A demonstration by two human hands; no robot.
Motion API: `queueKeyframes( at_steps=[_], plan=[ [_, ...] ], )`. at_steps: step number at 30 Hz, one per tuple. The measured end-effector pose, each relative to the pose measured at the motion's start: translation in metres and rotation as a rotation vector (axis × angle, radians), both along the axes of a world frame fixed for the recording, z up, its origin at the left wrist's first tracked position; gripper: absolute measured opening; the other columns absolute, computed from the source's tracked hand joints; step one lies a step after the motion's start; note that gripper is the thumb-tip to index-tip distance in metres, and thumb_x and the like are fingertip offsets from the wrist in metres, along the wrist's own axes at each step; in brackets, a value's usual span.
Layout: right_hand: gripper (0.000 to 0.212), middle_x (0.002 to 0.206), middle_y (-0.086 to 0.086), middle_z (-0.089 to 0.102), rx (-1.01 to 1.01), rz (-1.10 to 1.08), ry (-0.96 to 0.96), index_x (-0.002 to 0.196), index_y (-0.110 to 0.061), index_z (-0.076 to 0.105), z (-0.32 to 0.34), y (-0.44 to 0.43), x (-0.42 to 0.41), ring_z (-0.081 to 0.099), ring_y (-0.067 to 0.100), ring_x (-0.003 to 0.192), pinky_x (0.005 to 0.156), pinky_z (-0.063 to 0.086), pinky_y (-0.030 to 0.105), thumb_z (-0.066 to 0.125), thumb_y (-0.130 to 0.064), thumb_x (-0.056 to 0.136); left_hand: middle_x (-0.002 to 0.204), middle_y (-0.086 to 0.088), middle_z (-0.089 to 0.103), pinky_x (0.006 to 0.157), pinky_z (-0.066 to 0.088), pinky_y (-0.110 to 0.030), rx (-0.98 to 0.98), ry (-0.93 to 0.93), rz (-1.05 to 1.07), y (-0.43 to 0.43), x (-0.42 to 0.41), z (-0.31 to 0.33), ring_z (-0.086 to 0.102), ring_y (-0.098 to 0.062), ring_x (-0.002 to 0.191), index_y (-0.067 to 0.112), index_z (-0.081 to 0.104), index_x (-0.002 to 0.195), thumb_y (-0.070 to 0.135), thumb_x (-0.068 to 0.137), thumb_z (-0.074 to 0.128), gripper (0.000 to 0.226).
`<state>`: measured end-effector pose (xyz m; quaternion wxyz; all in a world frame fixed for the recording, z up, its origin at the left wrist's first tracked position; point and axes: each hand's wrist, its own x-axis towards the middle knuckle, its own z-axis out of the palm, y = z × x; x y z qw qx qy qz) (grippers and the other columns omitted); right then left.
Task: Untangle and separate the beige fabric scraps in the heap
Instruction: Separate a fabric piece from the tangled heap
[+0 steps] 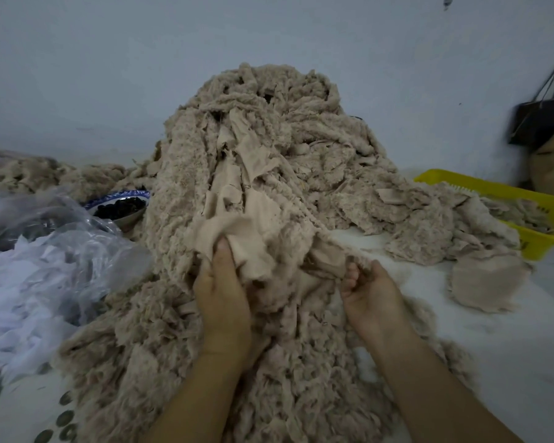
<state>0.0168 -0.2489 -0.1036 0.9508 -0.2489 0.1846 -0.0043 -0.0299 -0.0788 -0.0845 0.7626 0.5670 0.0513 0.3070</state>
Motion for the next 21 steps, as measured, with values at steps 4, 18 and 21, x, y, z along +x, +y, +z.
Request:
queueKeyframes(
  at_steps=[4, 18, 21],
  plan=[
    [0.071, 0.056, 0.002, 0.061, -0.734, 0.201, -0.191, 0.064, -0.020, 0.067, 0.002, 0.021, -0.016, 0.052, 0.013, 0.043, 0.041, 0.041, 0.021, 0.033, -0.079, 0.084, 0.073, 0.026, 0.059, 0.063, 0.046, -0.020, 0.343, 0.077, -0.093, -0.005, 0.000, -0.003, 0.054, 0.005, 0.064, 0.044, 0.058, 0.075, 0.054, 0.090, 0.049, 0.020],
    [0.027, 0.083, -0.005, 0.074, -1.051, 0.074, -0.427, 0.086, -0.025, 0.065, 0.005, 0.033, -0.029, 0.070, 0.010, 0.074, 0.062, 0.055, 0.023, 0.052, -0.045, 0.100, 0.088, 0.004, 0.055, 0.073, 0.044, -0.019, 0.786, -0.039, -0.065, -0.007, 0.002, -0.012, 0.054, -0.005, 0.082, 0.014, 0.061, 0.080, 0.044, 0.099, 0.046, 0.038],
    [0.026, 0.100, 0.001, 0.077, -0.631, 0.065, -0.254, 0.107, -0.020, 0.067, 0.010, 0.024, -0.020, 0.073, 0.018, 0.094, 0.077, 0.059, 0.036, 0.050, -0.040, 0.101, 0.105, 0.000, 0.050, 0.086, 0.042, -0.015, 0.842, -0.253, 0.193, -0.007, 0.003, -0.006, 0.049, -0.008, 0.096, 0.006, 0.062, 0.092, 0.030, 0.094, 0.048, 0.028]
  ],
)
